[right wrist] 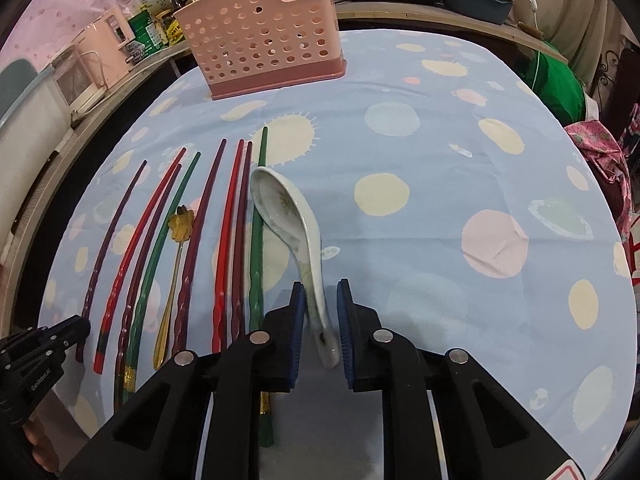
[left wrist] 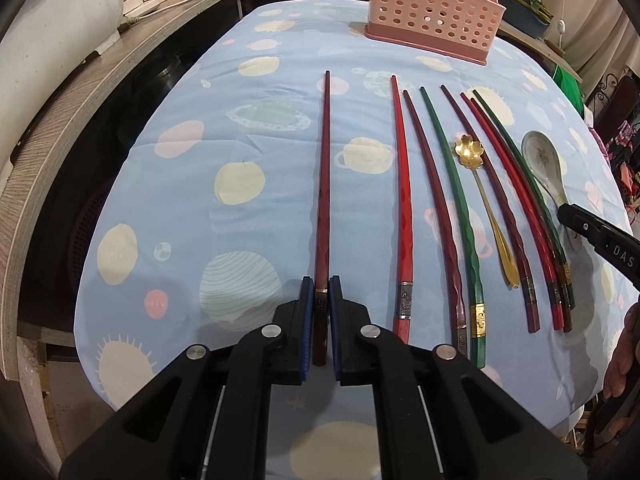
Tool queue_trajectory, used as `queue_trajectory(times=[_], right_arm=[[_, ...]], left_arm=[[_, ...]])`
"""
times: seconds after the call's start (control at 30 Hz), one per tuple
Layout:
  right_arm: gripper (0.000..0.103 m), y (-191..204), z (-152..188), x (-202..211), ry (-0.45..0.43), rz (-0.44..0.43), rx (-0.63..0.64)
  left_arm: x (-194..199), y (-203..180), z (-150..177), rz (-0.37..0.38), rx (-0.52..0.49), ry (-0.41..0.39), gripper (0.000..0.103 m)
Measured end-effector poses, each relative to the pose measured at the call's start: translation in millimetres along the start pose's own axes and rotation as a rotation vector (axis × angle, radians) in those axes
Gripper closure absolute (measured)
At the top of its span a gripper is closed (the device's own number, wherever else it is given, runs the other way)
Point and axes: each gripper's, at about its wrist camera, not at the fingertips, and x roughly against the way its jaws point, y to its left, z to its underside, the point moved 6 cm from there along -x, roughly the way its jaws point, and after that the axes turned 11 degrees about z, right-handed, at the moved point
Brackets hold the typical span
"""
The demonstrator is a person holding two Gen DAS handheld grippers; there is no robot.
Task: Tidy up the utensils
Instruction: 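Close the left tool on a dark red chopstick while the right tool grasps the white spoon, then carry the chopstick to the pink basket with the left tool while the right tool carries the spoon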
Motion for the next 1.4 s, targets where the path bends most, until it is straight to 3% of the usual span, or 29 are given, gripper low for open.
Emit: queue_trajectory(times=[0.33, 0.77, 1.07, 1.4], right_arm=[[0.096, -12, -3, 19, -0.044, 0.006, -0.02], [0.096, -39, -33, 62, -0.144, 0.008, -0.086], [0.096, -44, -69, 75, -0.198, -0.024, -0.101], [0.096, -42, -159, 89, -0.305, -0.07, -0.106]], left_arm=[[9, 4, 0, 0.043, 0.033, -0.021, 0.096], [65, 6, -42, 0.042, 0.043, -0.18, 0.096], [99, 1, -106, 0.043, 0.025, -0.311, 0.096], [142, -15, -204, 0.066, 0.001, -0.472, 0.096]])
